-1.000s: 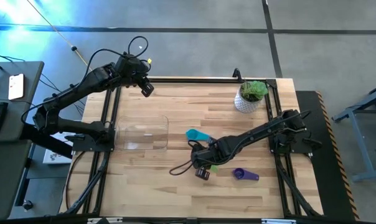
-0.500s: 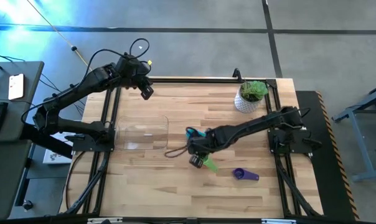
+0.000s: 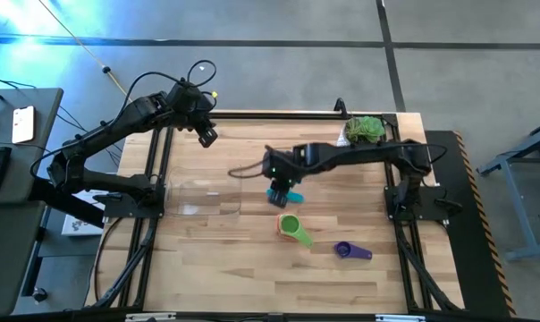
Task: Nest measuring cups in basket
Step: Stack the light blue measuring cup into the green stacked measuring cups
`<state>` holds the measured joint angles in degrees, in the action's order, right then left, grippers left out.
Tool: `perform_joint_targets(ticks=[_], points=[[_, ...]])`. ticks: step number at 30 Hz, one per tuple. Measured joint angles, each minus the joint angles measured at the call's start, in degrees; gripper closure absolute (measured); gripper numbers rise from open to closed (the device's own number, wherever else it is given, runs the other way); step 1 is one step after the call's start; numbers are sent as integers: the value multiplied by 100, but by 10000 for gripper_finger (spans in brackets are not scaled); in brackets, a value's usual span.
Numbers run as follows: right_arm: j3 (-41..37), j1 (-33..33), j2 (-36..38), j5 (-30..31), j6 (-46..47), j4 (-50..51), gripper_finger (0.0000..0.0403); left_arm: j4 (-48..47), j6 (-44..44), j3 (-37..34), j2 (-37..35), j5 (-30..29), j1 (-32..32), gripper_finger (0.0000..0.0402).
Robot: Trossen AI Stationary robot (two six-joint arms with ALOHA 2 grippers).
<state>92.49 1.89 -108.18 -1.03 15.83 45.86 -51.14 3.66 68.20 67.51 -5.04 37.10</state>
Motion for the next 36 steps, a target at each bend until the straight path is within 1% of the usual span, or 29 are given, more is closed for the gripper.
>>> perform_joint_targets(ticks=[3,7,11,18,25,31,36], points=[[0,240,0,-156,-453,-5,329,-10,0,0,0,0,0,271],[2,447,-14,-357,-1069,-26,309,-9,0,0,0,-4,0,271],[-8,565,-129,-377,-1839,-120,290,-9,0,0,0,-7,0,271],[-318,697,-322,-533,-2619,-475,286,-2,-44,0,0,-54,0,271],[-431,750,-621,-634,-2984,-624,286,-1,-63,0,15,-146,0,271],[-431,750,-928,-644,-3022,-734,286,0,-111,0,22,-149,-2,271],[-431,748,-1130,-836,-3106,-756,286,2,-153,0,22,-155,0,271]])
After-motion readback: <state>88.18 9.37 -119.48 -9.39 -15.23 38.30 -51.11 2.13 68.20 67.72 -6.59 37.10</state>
